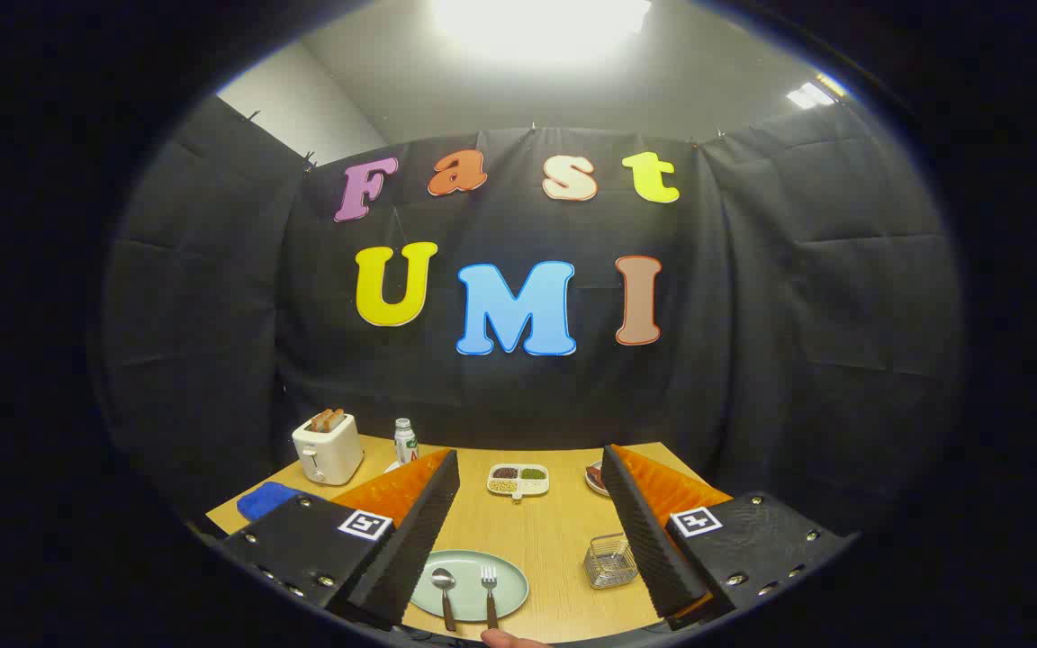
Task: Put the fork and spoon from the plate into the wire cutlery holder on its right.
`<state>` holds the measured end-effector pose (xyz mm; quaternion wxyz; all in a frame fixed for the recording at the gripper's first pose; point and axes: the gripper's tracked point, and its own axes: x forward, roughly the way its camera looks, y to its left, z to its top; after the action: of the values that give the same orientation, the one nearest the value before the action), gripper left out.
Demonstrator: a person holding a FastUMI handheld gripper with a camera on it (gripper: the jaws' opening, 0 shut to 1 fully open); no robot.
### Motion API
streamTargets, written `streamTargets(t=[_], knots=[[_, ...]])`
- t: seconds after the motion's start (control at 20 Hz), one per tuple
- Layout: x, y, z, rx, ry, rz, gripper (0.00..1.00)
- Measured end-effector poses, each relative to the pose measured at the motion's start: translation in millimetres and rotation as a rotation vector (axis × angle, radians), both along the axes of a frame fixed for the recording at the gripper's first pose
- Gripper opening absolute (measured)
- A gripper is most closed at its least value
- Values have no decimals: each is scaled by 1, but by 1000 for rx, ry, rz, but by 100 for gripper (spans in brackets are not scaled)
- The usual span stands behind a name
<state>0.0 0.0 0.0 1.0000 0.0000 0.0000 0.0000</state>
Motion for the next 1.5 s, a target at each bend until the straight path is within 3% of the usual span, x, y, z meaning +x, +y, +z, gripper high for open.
streamTargets(t=[0.6,1.2,1.5], knots=[[5,3,-5,-7,22,14,97],[28,4,-59,-32,173,55,97],[36,21,-112,-63,328,126,97]])
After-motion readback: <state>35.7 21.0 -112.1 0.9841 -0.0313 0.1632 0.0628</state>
